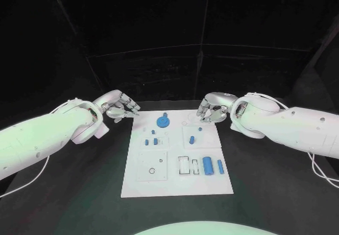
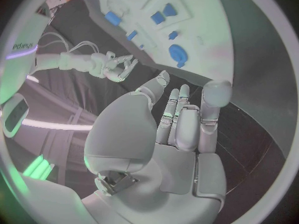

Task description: Assemble the parts on the task board

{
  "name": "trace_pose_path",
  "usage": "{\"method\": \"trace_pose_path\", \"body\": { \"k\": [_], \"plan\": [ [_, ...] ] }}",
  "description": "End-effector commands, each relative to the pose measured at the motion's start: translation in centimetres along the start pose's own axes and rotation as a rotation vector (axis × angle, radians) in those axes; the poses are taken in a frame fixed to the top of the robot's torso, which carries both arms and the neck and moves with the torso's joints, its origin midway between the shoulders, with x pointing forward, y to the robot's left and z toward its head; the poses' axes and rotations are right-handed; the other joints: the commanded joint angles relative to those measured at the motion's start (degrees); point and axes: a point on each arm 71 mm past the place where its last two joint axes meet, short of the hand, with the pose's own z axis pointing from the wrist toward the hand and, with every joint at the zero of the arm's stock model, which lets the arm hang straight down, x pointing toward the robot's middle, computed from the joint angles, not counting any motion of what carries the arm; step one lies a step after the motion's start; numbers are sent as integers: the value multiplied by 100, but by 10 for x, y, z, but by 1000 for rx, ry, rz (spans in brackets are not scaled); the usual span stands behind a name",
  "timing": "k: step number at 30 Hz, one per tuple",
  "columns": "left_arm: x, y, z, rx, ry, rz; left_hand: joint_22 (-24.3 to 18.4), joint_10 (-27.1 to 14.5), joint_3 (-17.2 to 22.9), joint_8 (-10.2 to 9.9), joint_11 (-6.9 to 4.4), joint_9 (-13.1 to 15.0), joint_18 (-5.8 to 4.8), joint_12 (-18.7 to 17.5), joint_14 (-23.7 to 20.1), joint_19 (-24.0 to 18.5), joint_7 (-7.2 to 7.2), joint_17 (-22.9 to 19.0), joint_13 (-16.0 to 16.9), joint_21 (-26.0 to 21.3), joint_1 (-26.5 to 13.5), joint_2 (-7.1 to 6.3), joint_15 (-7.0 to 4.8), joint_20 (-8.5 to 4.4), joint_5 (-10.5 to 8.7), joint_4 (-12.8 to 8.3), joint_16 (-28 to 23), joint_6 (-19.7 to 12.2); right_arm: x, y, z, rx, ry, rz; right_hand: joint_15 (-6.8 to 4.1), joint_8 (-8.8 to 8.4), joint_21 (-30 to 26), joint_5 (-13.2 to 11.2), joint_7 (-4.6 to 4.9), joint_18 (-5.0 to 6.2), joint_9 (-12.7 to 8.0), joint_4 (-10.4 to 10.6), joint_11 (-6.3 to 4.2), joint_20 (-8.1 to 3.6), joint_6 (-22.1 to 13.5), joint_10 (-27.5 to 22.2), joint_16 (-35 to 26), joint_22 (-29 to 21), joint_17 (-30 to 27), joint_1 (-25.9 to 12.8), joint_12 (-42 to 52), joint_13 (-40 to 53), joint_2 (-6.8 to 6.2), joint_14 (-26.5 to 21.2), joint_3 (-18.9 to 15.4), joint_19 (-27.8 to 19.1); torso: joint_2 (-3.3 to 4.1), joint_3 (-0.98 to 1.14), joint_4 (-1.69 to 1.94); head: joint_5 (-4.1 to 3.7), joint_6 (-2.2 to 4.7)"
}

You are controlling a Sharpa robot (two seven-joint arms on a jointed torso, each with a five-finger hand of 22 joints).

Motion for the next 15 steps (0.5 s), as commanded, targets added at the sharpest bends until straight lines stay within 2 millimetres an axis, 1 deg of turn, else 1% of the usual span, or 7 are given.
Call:
{"method": "trace_pose_path", "body": {
  "k": [1,3,5,7,9,12,15],
  "plan": [
    [-11,-9,-8,88,-158,-492,-350,51,-7,44,6,4,132,56,-115,-172,16,-350,-17,-400,-15,42,18,1,4,18,-173,92,4,-1,1,27,53,-161,3,-16,367,-43,12,-140,-4,9,22,21,-11,-82,542,397,453,-62,-71,-7,-5,274,72,149,7,-6,4,-20,13],
    [-11,-12,-12,113,-179,-594,-581,55,-6,59,10,2,176,71,-213,-292,24,-593,-29,-670,4,71,25,6,4,25,-293,136,5,-1,2,27,55,-174,25,-19,486,-50,21,-158,-6,11,46,28,-24,-157,721,529,604,-74,-114,-15,-19,271,86,193,5,-8,5,-17,18],
    [-11,-15,-16,140,-198,-697,-935,56,-18,67,12,-4,244,88,-374,-481,25,-953,-37,-1083,11,88,33,14,5,36,-478,168,7,0,3,26,59,-184,38,-23,616,-56,31,-181,-7,13,61,41,-42,-204,914,671,769,-86,-138,-15,-34,270,97,244,6,-12,5,-5,-4],
    [-10,-19,-20,160,-210,-771,-1167,100,-31,74,2,-6,288,128,-481,-606,16,-1169,-34,-1358,12,102,30,16,6,46,-590,195,9,1,4,26,65,-190,51,-28,675,-64,41,-189,-10,14,79,52,-68,-264,1015,732,844,-97,-166,-18,-50,259,101,256,12,-13,3,0,24],
    [-9,-22,-23,175,-218,-822,-1201,130,-39,77,-3,-7,291,151,-520,-628,14,-1255,-31,-1403,7,105,26,16,6,53,-631,205,11,1,6,26,70,-193,66,-34,711,-74,59,-192,-14,11,98,66,-105,-331,1084,767,886,-103,-190,-20,-66,238,103,252,16,-10,0,-6,35],
    [-8,-25,-26,188,-224,-864,-1230,148,-46,80,-7,-8,291,171,-585,-656,11,-1396,-32,-1449,11,112,24,15,8,56,-702,218,13,2,8,25,75,-195,83,-43,778,-81,80,-201,-20,6,120,84,-178,-391,1203,838,978,-107,-201,-19,-85,223,101,264,10,-5,-12,13,23],
    [-7,-28,-29,200,-226,-892,-1242,159,-42,83,-11,-8,292,182,-598,-664,9,-1412,-32,-1466,22,121,22,13,9,53,-712,225,15,2,10,25,85,-196,98,-41,840,-84,102,-210,-20,-2,138,100,-227,-431,1317,904,1063,-104,-197,-16,-93,209,102,275,13,-3,-10,11,16]
  ]
}}
